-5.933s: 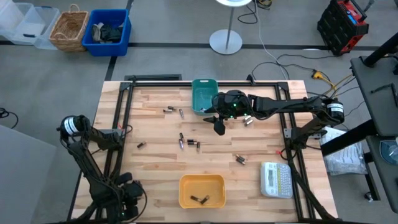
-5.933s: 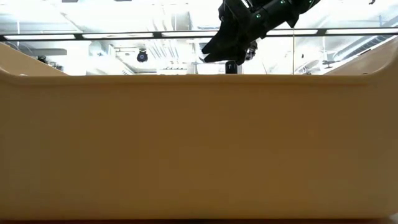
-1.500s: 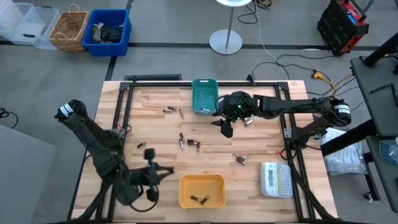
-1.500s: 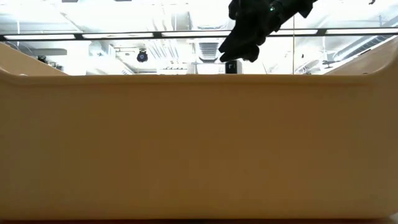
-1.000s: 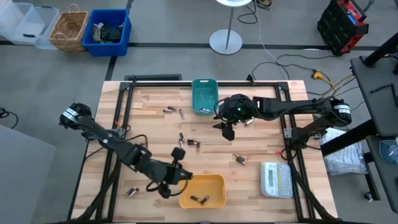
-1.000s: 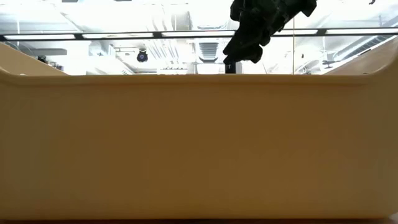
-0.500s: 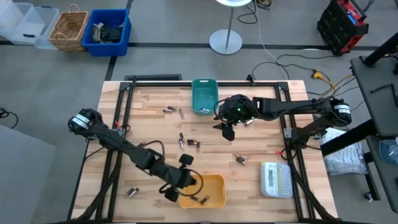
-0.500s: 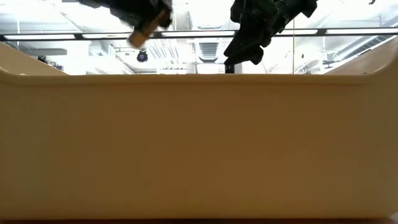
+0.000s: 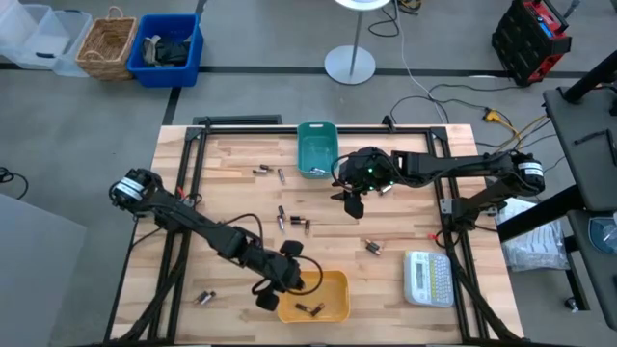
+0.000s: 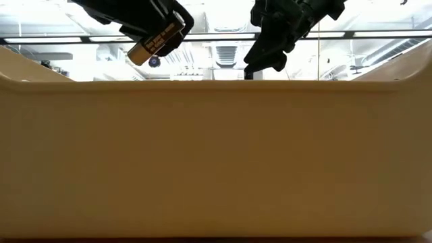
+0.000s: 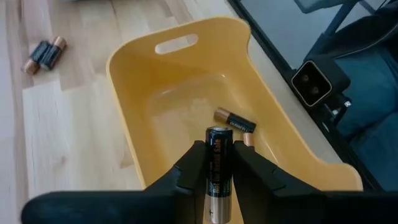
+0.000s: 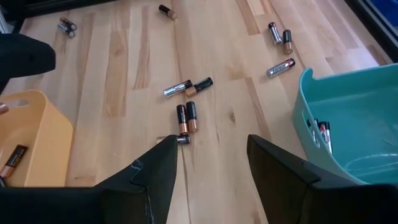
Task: Sort batteries
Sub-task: Put the black battery into the yellow bin
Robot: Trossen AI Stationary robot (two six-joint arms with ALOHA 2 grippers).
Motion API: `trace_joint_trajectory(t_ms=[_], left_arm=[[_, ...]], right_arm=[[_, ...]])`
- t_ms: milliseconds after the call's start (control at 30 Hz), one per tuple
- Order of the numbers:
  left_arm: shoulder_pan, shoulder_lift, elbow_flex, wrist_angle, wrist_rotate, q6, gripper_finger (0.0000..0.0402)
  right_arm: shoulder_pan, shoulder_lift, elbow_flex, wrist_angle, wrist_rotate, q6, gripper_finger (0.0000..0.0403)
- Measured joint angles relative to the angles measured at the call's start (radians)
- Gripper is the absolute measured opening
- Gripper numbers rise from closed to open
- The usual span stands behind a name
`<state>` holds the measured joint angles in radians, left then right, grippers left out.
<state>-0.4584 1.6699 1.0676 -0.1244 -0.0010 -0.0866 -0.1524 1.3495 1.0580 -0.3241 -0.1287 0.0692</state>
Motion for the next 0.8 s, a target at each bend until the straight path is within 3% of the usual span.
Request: trace_joint_trajectory(t_ms=[400, 533, 800], left_arm=[[0.005, -0.018, 0.003, -0.073, 0.003, -0.028, 0.0118], [0.005, -0.051, 0.047, -0.244, -0.048, -0.05, 0.0127], [0.009, -0.095, 0.167, -0.743, -0.297, -0.169, 0.0127]], right_arm=[[0.0, 0.0, -0.007, 0.008, 0.0, 0.001, 0.0187], [0.0, 0.0, -0.009, 0.009, 0.0, 0.001, 0.0187], [0.0, 0.0, -0.013, 0.009, 0.0, 0.0, 0.0187]])
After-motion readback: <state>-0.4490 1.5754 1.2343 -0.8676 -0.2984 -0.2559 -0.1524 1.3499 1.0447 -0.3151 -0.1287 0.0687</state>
